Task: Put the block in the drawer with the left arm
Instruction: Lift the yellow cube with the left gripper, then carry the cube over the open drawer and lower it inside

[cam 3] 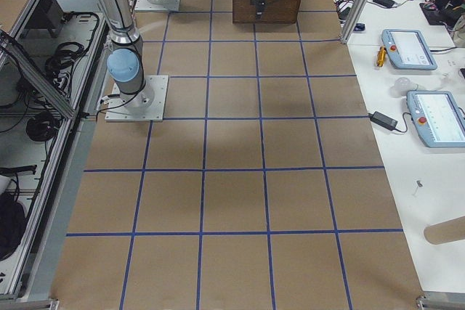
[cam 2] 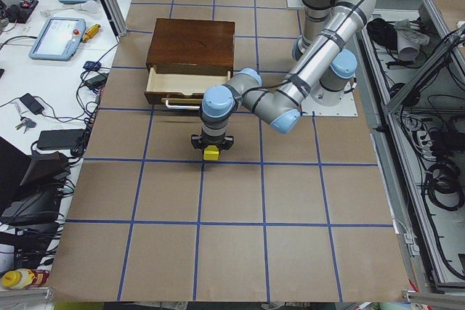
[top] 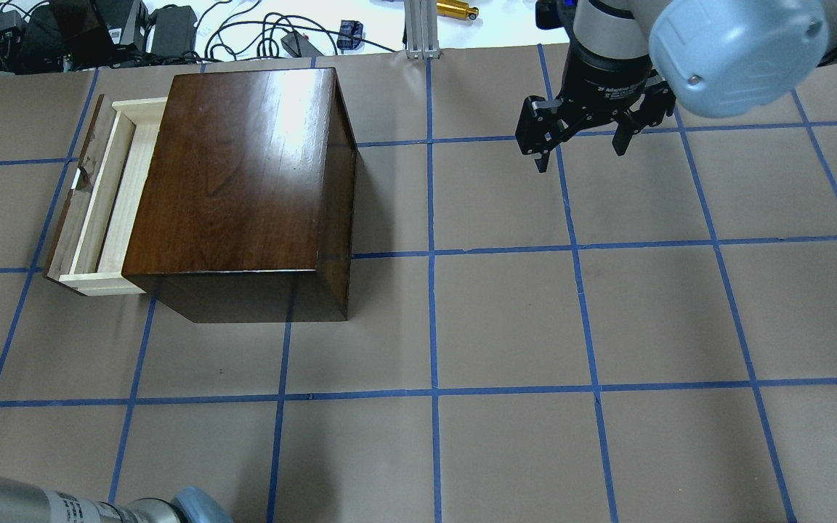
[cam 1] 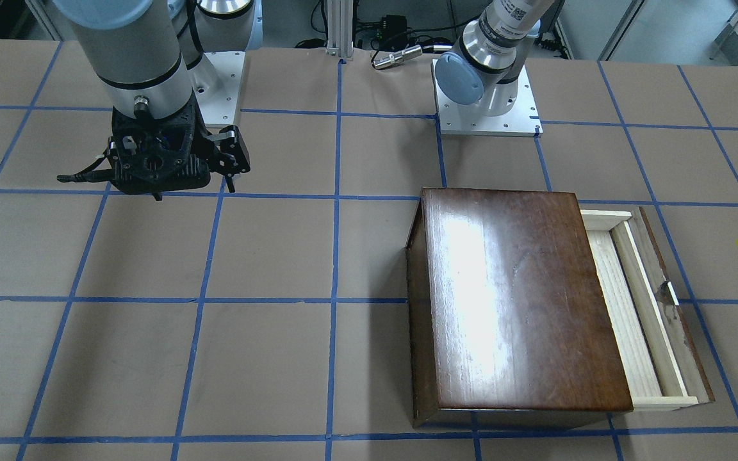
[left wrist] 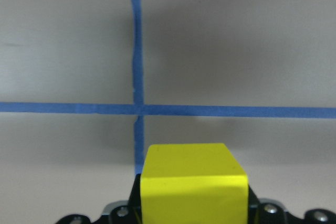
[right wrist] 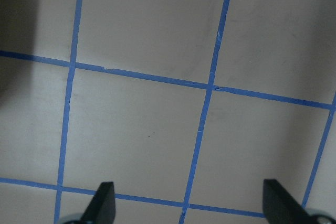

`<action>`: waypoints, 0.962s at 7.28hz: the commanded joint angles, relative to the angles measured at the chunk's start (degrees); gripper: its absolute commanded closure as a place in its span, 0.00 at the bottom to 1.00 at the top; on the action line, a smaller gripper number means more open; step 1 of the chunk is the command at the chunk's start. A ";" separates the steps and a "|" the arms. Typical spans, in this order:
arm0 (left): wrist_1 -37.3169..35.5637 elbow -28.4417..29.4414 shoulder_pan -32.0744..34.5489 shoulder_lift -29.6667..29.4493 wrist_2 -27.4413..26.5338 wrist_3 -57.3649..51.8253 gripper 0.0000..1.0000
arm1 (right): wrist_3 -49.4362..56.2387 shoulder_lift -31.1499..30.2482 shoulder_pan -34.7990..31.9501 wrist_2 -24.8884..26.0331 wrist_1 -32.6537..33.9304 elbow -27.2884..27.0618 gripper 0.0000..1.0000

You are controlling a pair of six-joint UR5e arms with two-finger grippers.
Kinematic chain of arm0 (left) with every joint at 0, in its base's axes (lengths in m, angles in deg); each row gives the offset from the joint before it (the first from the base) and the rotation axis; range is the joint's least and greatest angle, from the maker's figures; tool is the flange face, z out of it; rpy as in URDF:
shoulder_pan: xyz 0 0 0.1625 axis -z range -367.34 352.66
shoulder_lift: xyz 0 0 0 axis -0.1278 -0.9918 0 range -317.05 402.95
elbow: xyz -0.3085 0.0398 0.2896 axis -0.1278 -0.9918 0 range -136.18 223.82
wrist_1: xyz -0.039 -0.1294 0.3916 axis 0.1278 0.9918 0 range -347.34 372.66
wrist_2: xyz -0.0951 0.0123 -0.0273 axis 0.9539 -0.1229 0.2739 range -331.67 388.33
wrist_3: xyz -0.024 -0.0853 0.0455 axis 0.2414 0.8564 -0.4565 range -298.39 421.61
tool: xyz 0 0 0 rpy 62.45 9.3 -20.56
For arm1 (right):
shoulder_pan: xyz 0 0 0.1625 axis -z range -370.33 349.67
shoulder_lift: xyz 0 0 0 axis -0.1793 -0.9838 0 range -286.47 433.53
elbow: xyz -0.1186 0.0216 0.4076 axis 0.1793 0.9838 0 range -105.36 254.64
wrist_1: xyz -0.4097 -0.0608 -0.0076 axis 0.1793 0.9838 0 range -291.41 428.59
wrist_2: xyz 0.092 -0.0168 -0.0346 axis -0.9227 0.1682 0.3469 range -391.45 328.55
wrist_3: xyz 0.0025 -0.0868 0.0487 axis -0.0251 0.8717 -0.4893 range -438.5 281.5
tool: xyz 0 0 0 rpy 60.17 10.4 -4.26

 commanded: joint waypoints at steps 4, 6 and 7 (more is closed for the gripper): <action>7.25 4.56 17.75 2.89 -0.41 20.25 1.00 | 0.00 0.00 0.00 0.02 0.00 0.00 0.00; 6.47 3.15 24.79 1.49 -0.15 25.39 1.00 | 0.00 0.00 0.00 0.02 0.00 0.00 0.00; 6.20 1.67 24.99 1.22 -0.06 25.39 1.00 | -0.08 0.00 0.00 0.02 0.00 0.00 0.00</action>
